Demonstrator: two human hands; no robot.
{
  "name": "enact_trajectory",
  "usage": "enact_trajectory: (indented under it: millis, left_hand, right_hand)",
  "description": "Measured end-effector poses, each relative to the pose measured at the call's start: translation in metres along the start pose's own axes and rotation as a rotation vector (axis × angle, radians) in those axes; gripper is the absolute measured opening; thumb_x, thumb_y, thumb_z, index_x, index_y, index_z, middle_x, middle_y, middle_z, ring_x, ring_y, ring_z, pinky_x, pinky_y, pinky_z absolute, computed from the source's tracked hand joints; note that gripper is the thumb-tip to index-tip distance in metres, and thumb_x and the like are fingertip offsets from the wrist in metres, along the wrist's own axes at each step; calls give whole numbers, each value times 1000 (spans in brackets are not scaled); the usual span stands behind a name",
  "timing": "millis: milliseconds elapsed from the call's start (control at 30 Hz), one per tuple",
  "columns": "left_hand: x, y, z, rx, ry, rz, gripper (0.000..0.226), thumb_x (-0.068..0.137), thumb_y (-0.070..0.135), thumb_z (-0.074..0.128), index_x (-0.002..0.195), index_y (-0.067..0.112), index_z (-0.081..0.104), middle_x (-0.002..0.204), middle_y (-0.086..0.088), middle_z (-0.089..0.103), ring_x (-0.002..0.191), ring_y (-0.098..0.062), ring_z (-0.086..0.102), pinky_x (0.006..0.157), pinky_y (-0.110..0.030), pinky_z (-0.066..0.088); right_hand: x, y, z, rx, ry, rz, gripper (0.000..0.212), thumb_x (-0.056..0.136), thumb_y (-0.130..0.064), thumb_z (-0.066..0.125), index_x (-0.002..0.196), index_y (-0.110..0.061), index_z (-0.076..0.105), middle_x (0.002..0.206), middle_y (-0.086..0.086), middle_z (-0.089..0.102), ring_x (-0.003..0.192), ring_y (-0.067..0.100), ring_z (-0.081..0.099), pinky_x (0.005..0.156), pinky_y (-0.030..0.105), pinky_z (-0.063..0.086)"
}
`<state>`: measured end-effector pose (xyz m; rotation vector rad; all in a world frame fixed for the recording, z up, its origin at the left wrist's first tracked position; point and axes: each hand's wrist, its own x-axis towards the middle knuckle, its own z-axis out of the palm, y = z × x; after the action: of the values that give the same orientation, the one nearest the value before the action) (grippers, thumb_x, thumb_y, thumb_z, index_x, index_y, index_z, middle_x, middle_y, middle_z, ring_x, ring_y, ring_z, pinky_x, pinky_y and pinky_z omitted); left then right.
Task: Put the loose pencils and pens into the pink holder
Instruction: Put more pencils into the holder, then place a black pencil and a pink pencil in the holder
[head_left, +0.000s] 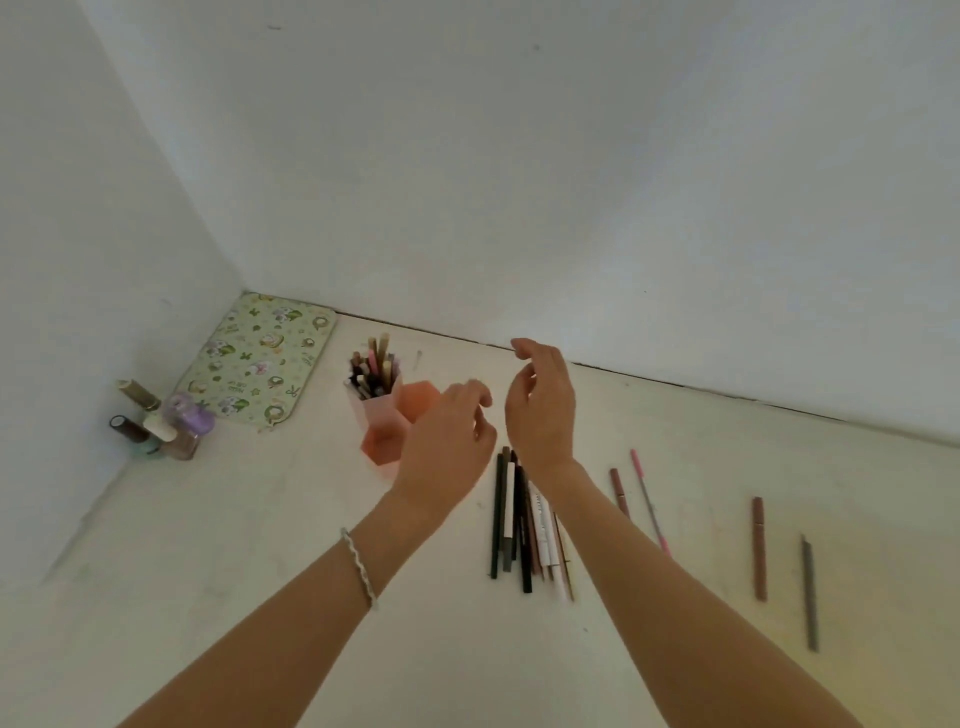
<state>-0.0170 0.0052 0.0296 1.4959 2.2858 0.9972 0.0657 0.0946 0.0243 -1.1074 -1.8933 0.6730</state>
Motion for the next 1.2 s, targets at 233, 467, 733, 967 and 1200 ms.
enact_trajectory:
  millis: [233, 467, 733, 967, 1200]
  left_hand:
    - [-16, -6, 74, 247, -435, -383, 25, 90, 9, 51, 115, 12, 47, 104, -7, 62, 86, -23, 60, 71, -33, 49]
    - [-14, 1, 90, 225, -418, -463, 38, 87, 13, 65, 116, 10, 41, 96, -9, 61, 82, -26, 63, 64, -34, 49]
    - [49, 40, 54, 15, -196, -279, 62, 85, 9, 62, 140, 15, 36, 100, -12, 58, 81, -24, 59, 61, -25, 41]
    - [61, 64, 23, -193, 89, -104, 50, 84, 5, 63, 128, 23, 45, 100, -2, 60, 79, -16, 64, 72, -33, 56]
    - [80, 7, -52, -15, 418, -5, 26, 91, 12, 57, 113, 21, 46, 84, -1, 65, 72, -20, 65, 68, -33, 53]
  right_hand:
    - [-2, 57, -68, -40, 71, 198, 38, 86, 10, 43, 107, -12, 65, 96, -5, 65, 89, 9, 61, 80, 20, 49]
    - [-7, 95, -106, -12, 132, 319, 40, 81, 8, 40, 101, -15, 66, 89, -6, 64, 77, 6, 58, 70, 15, 45]
    - [-11, 145, -134, -290, -195, 678, 28, 89, -9, 51, 116, -9, 59, 98, 4, 65, 92, 23, 63, 75, 28, 44]
    - [-37, 145, -117, -514, -463, 509, 39, 89, 3, 42, 126, -5, 48, 114, 18, 57, 105, 37, 58, 83, 37, 44]
    - [13, 66, -78, -61, 2, 171, 68, 93, -1, 46, 152, -27, 24, 96, -2, 48, 75, 3, 48, 68, 12, 43]
